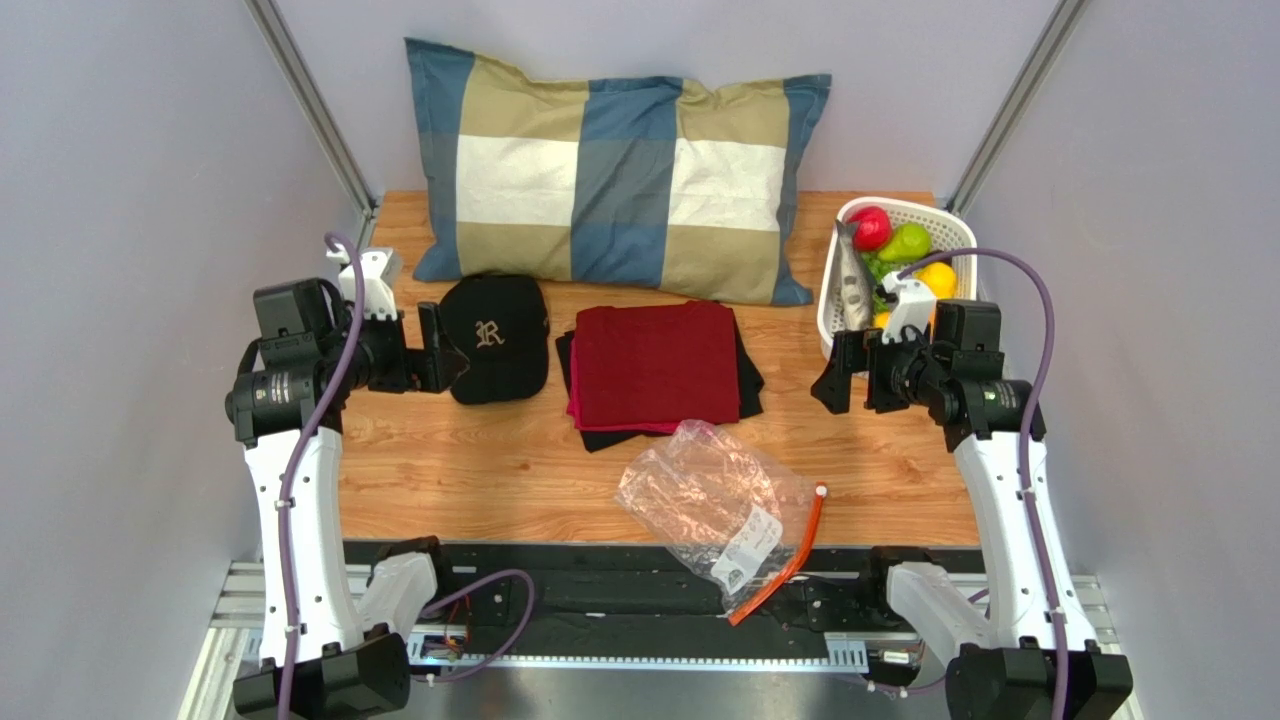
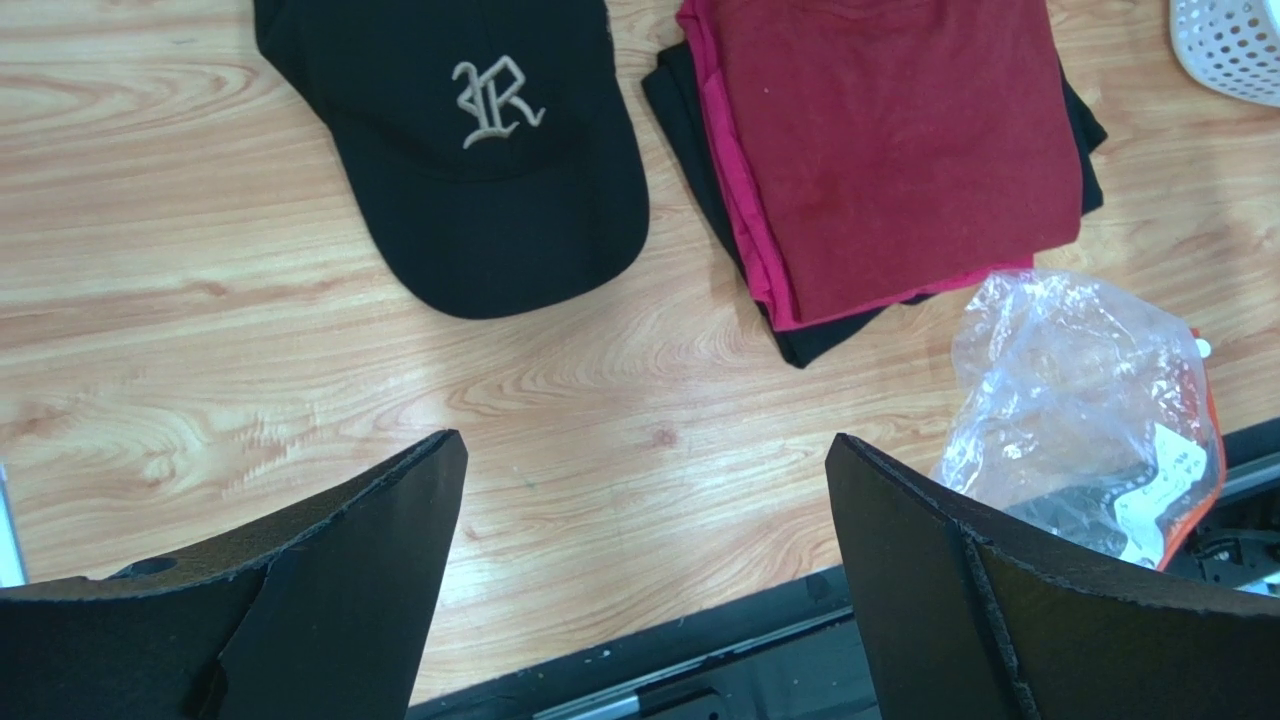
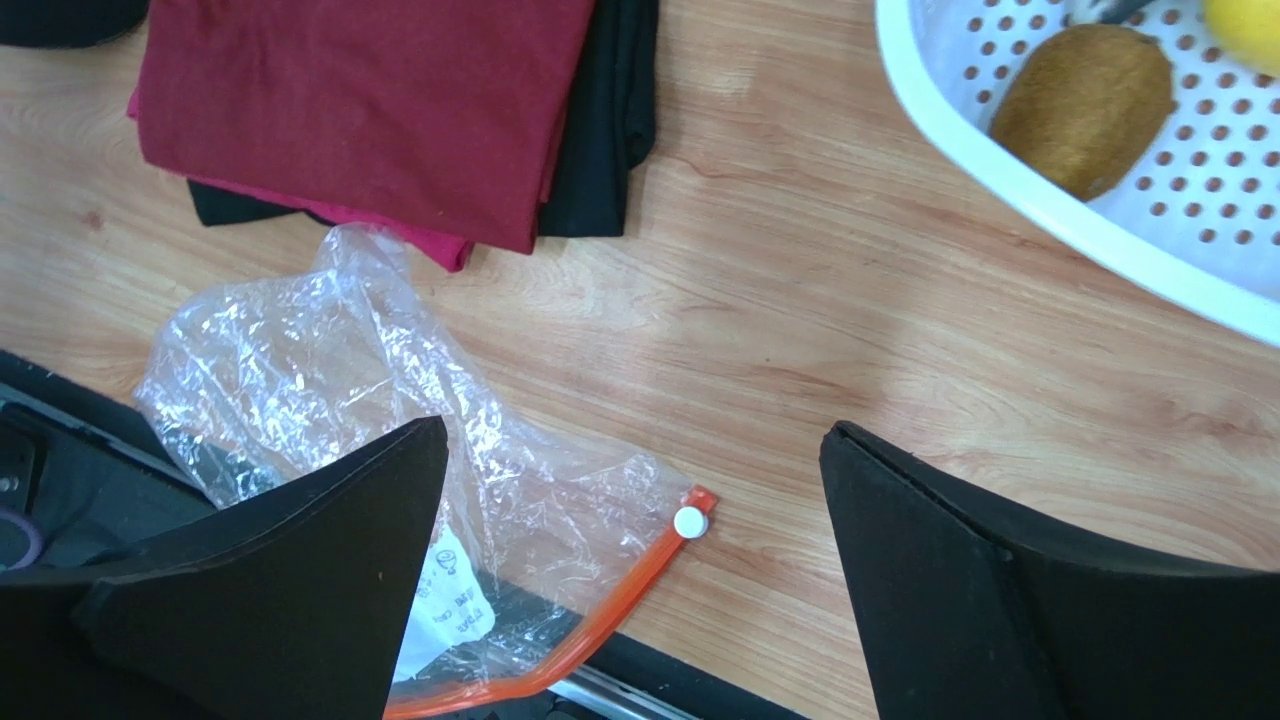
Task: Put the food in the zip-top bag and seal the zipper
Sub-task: Pick up the zipper food storage bag at the center of the board.
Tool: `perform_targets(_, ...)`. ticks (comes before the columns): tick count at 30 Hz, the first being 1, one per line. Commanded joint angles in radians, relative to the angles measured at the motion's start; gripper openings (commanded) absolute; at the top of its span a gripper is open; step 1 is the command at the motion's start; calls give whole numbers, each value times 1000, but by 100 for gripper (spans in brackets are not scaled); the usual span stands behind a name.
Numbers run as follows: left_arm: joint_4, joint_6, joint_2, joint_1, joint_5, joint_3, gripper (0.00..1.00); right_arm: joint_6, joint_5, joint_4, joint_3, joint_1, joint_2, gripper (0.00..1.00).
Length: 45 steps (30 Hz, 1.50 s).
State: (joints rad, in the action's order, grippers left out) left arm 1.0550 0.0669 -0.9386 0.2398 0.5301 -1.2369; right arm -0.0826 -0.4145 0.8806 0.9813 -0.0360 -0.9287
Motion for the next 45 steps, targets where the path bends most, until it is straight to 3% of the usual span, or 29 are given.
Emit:
perform_targets(1,-62,-32,20,0,-19,-7,99,-119,-113,56,19,-4,-39,100)
perform_targets(11,-112,-10,29,0,97,13,99,-394,-274,263,95,16,-197,100)
perform_targets(16,-131,36,53,0,151,28,99,-529,-164,356,111,195,-281,100)
perform_targets(20,-136,43,55,0,166,34,99,-562,-35,327,73,373,-350,100)
perform_targets(28,-167,100,121,-2,284,83,99,-603,45,181,22,424,-557,100)
perform_targets(32,-158,165,150,-48,292,105,99,-655,-110,262,40,427,-601,82)
perform_targets(34,-156,218,152,-123,237,114,99,-643,-151,262,28,429,-588,78)
perform_targets(37,-151,283,141,-233,171,117,99,-608,-236,212,-6,429,-542,57)
perform_targets(38,-145,295,124,-250,157,113,99,-599,-263,190,-19,427,-529,41)
perform_targets(40,-133,336,101,-327,133,93,99,-579,-283,185,-18,429,-526,19)
perform_targets(41,-116,349,77,-351,130,82,99,-585,-308,204,-4,427,-529,0)
perform_targets(45,-105,392,29,-477,82,41,97,-543,-374,202,19,424,-457,0)
